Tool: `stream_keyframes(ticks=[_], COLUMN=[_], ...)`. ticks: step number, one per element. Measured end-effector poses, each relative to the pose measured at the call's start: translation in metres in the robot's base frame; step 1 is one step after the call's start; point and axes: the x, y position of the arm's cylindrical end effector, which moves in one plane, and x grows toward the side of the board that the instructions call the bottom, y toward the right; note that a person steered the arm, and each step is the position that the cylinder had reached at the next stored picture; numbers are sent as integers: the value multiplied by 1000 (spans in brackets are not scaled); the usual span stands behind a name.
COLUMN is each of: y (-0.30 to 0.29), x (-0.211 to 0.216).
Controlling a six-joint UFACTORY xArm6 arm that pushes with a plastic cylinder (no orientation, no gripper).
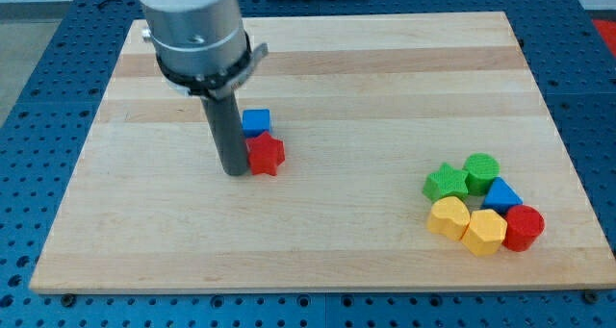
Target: Move red star towards bottom center
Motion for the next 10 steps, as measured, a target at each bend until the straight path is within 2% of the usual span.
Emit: stream_keyframes(ticks=[1, 2, 3, 4, 6, 8, 10], y=[31, 5, -55, -72, 18, 106, 113], x=[20, 21, 10, -20, -28, 3, 14])
